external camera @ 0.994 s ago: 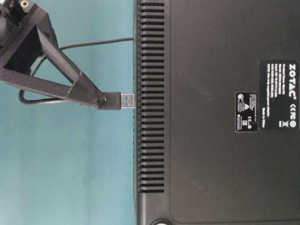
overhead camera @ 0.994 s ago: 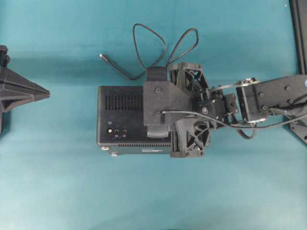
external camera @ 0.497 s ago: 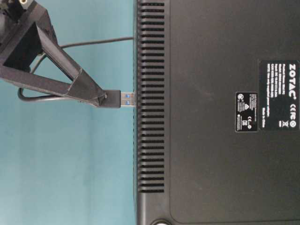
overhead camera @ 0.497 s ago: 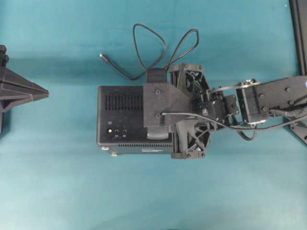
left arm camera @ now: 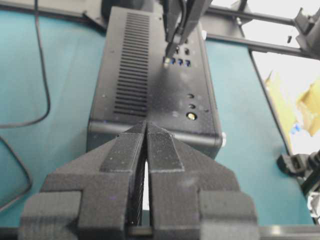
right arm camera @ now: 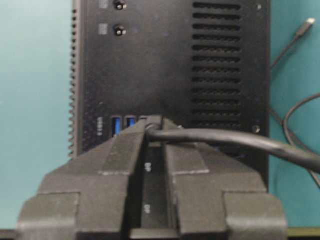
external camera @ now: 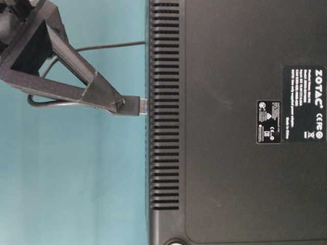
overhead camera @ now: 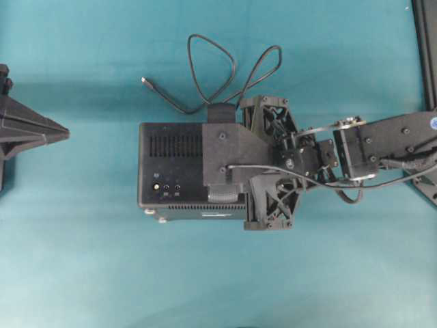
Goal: Insert the USB into the PC box with both arms.
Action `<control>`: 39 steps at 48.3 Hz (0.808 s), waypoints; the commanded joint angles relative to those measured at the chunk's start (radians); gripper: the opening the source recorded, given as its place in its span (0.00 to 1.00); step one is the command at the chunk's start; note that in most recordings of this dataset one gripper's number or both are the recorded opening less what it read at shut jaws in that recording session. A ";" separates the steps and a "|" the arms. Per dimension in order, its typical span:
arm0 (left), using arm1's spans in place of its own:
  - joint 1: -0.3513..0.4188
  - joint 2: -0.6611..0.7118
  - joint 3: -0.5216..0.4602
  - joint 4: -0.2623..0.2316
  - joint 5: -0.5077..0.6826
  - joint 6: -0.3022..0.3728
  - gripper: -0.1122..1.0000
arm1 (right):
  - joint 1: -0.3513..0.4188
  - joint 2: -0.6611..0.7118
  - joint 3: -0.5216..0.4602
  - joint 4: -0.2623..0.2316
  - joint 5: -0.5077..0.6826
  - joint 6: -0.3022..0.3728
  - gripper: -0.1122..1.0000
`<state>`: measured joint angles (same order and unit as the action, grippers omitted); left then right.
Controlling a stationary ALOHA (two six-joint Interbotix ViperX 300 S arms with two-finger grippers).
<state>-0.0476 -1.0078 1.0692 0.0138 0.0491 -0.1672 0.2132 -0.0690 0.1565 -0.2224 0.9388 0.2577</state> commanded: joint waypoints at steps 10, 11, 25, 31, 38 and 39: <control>-0.003 0.003 -0.009 0.002 -0.006 0.002 0.10 | 0.008 -0.002 -0.005 0.009 -0.003 0.017 0.20; -0.003 0.003 -0.009 0.003 -0.006 0.002 0.10 | 0.006 0.000 -0.005 0.009 -0.003 0.017 0.20; -0.003 -0.008 -0.009 0.003 -0.005 0.000 0.10 | -0.020 -0.005 -0.002 0.009 -0.015 0.009 0.20; -0.003 -0.011 -0.009 0.003 -0.005 0.000 0.10 | -0.026 -0.003 0.003 0.009 -0.015 0.008 0.20; -0.003 -0.011 -0.006 0.002 -0.005 0.000 0.10 | -0.029 -0.005 0.014 0.009 -0.015 0.008 0.20; -0.003 -0.011 -0.006 0.003 -0.005 0.000 0.10 | -0.031 -0.005 0.015 0.009 -0.015 0.009 0.20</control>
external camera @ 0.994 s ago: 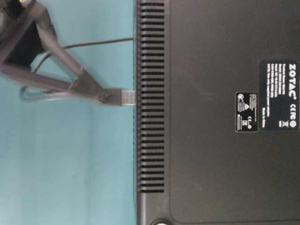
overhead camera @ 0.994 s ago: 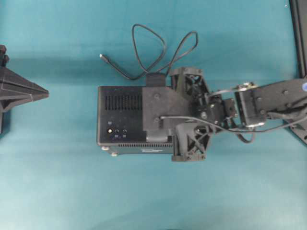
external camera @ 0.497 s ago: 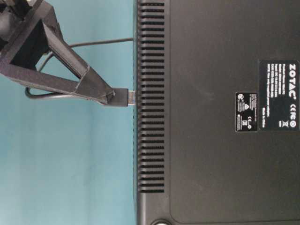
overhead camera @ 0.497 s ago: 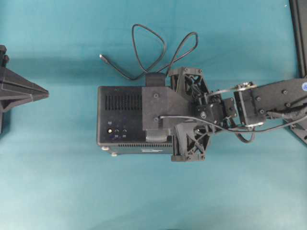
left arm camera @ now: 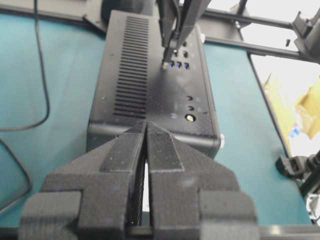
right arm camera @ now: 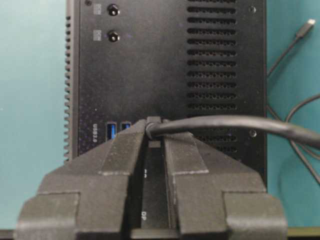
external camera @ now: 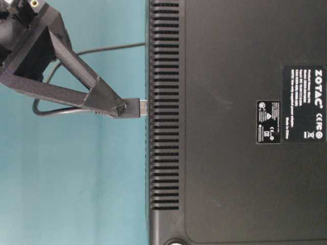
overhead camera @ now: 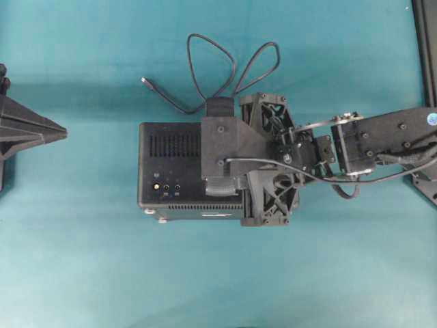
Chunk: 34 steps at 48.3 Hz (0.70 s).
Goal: Insert the USB into the PC box with both arms.
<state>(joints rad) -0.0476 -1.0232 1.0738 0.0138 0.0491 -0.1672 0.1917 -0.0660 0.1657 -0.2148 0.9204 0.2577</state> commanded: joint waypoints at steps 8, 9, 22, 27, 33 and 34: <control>-0.003 0.002 -0.006 0.003 -0.005 0.000 0.10 | -0.012 -0.008 0.012 0.002 0.003 0.009 0.20; -0.003 0.000 -0.006 0.002 -0.005 0.000 0.10 | -0.012 -0.008 0.012 0.002 0.003 0.011 0.20; -0.003 -0.011 0.000 0.002 -0.005 0.000 0.10 | 0.008 -0.003 0.003 0.031 -0.020 0.012 0.20; -0.003 -0.011 0.005 0.002 -0.005 0.000 0.10 | 0.009 -0.003 0.003 0.034 -0.026 0.014 0.20; -0.003 -0.011 0.008 0.002 -0.005 0.000 0.10 | -0.005 -0.005 0.005 0.034 -0.018 0.009 0.20; -0.003 -0.011 0.006 0.003 -0.005 0.000 0.10 | -0.008 -0.006 0.006 0.034 -0.017 0.009 0.20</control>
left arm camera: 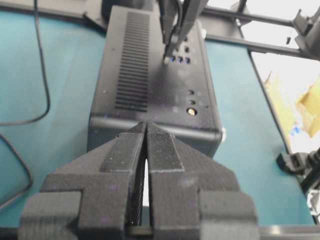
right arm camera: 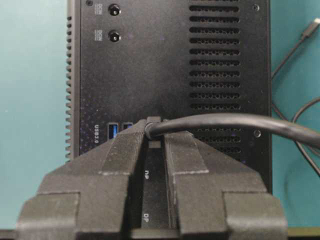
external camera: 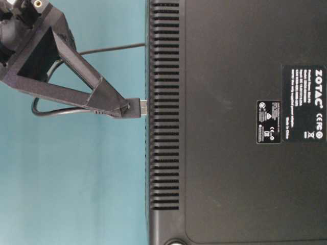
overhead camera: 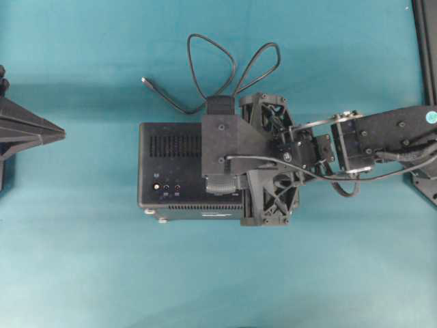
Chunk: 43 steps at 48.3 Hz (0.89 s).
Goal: Insert the USB into the PC box with both arms.
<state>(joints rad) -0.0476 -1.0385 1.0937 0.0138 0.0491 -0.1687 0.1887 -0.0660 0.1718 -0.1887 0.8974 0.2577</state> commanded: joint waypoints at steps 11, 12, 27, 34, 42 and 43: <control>-0.003 0.005 -0.005 0.002 -0.006 0.002 0.10 | -0.034 -0.014 0.002 0.006 0.008 0.005 0.20; -0.003 0.005 -0.005 0.003 -0.005 0.000 0.10 | -0.035 -0.015 0.002 0.006 0.008 0.003 0.20; -0.003 0.005 -0.005 0.003 -0.005 -0.002 0.10 | -0.020 -0.014 0.003 0.012 0.008 0.009 0.20; -0.003 0.005 -0.005 0.002 -0.006 -0.002 0.10 | -0.003 -0.011 0.003 0.035 0.003 0.008 0.20; -0.003 0.003 -0.005 0.002 -0.005 -0.002 0.10 | -0.006 -0.009 0.003 0.041 0.002 0.009 0.20; -0.003 0.005 -0.005 0.003 -0.005 -0.002 0.10 | -0.008 -0.009 0.003 0.041 0.002 0.009 0.20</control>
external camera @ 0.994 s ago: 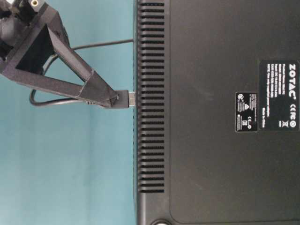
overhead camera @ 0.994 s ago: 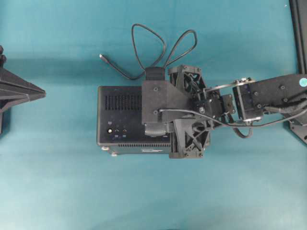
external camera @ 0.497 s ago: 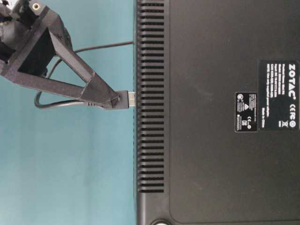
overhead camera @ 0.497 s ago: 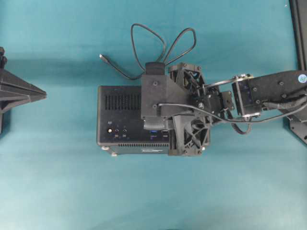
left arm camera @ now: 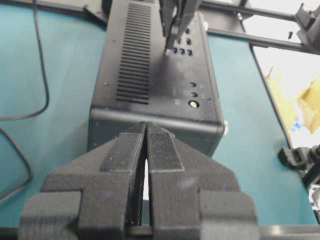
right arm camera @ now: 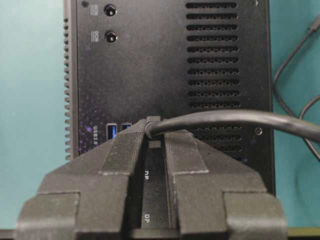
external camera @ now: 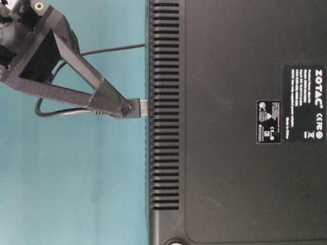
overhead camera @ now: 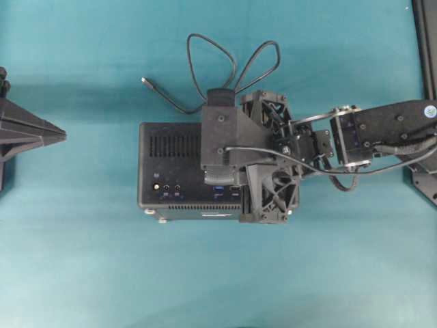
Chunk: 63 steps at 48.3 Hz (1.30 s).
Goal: Insert the USB into the PC box with both arms.
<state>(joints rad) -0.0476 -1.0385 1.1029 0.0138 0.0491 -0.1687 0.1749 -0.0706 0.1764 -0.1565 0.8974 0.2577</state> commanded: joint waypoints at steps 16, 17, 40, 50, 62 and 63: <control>-0.003 0.005 -0.015 0.002 -0.005 -0.002 0.10 | -0.005 -0.005 -0.008 0.003 0.008 0.008 0.21; -0.003 0.005 -0.015 0.002 -0.005 -0.002 0.10 | -0.005 -0.005 -0.006 0.003 0.006 0.008 0.21; -0.003 0.003 -0.015 0.002 -0.005 -0.003 0.10 | 0.003 -0.023 -0.008 -0.014 0.003 0.008 0.55; -0.003 0.003 -0.017 0.002 -0.005 -0.003 0.10 | 0.005 -0.032 -0.025 -0.029 0.008 0.009 0.58; -0.003 0.003 -0.015 0.002 -0.012 -0.006 0.10 | 0.006 -0.040 -0.074 -0.031 0.008 0.008 0.58; -0.003 0.003 -0.014 0.002 -0.014 -0.006 0.10 | 0.006 -0.040 -0.074 -0.029 0.008 0.008 0.58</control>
<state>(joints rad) -0.0476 -1.0400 1.1045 0.0138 0.0476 -0.1733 0.1779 -0.0813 0.1319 -0.1841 0.9097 0.2562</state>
